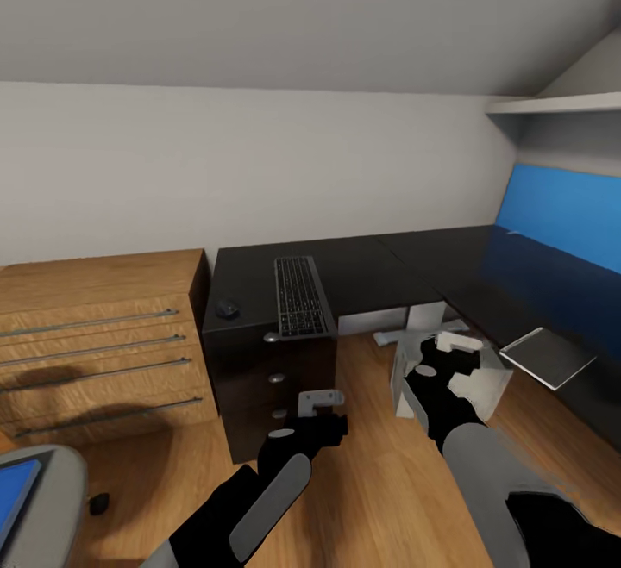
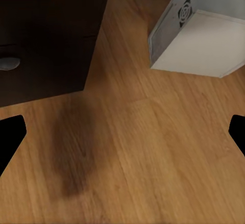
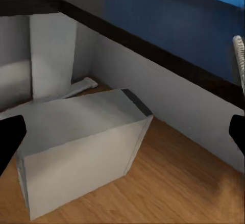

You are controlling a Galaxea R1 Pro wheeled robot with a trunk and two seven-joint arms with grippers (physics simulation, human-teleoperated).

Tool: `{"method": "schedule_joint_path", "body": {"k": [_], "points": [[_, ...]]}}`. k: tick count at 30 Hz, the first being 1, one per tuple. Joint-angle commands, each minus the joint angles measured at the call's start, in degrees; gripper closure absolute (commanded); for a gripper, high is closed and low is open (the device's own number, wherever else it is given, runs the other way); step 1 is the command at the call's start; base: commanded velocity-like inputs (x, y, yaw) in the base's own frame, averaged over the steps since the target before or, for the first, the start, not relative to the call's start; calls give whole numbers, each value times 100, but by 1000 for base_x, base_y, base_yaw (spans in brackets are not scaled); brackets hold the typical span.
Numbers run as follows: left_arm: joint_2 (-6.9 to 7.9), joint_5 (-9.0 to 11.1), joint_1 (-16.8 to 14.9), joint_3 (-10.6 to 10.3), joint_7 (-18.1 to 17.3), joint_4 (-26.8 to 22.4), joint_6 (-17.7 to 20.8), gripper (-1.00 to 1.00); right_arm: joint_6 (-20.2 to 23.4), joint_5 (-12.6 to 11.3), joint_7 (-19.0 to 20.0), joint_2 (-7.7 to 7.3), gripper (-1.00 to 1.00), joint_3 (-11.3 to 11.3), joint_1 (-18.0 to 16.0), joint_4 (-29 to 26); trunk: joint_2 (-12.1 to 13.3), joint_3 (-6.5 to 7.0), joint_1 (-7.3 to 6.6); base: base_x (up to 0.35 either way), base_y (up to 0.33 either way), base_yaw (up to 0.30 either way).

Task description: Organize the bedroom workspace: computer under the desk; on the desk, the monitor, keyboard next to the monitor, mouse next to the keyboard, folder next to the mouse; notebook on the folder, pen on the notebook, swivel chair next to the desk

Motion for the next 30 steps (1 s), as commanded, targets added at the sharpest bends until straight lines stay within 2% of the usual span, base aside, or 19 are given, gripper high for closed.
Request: {"method": "schedule_joint_path", "body": {"k": [1, 6, 10, 11, 14, 19, 21, 22, 25, 30], "points": [[3, 42, -5, -6, 47, -8, 7, -100, -15, 164, -61, 23, -100, -27, 28, 25, -44, -23, 22, 0, 0, 0], [8, 42, -5, 0, 50, -15, 7, -100, -19, 530, -294, 64, -100, -27, 163, 175, -245, -113, 131, 0, 0, 0], [10, 42, -5, 8, 59, -39, 7, -100, -23, 1030, -440, 72, -100, -30, 238, 587, -405, -185, 219, 0, 0, 0], [10, 42, -5, 10, 61, -43, 7, -100, -30, 1293, -459, 67, -100, -33, 249, 802, -446, -203, 241, 0, 0, 0], [12, 42, -5, 13, 63, -47, 7, -100, -44, 1580, -482, 53, -100, -34, 255, 1030, -566, -257, 307, 0, 0, 0], [17, 42, -5, 18, 64, -53, 4, -100, -67, 1752, -603, 44, -100, -33, 258, 1219, -766, -347, 417, 0, 0, 0], [18, 42, -5, 19, 63, -52, 5, -100, -71, 1807, -768, 39, -100, -30, 259, 1275, -847, -382, 461, 0, 0, 0], [13, 43, -5, 20, 59, -49, 5, -100, -74, 1868, -991, 34, -100, -28, 259, 1310, -887, -400, 483, 0, 0, 0], [12, 44, -5, 20, 53, -48, 6, -100, -75, 1941, -1132, 32, -100, -26, 259, 1323, -967, -436, 527, 0, 0, 0], [11, 48, -5, 15, 42, -49, 6, -100, -66, 2412, -1330, 36, -100, -20, 260, 1450, -967, -436, 527, 0, 0, 0]]}}
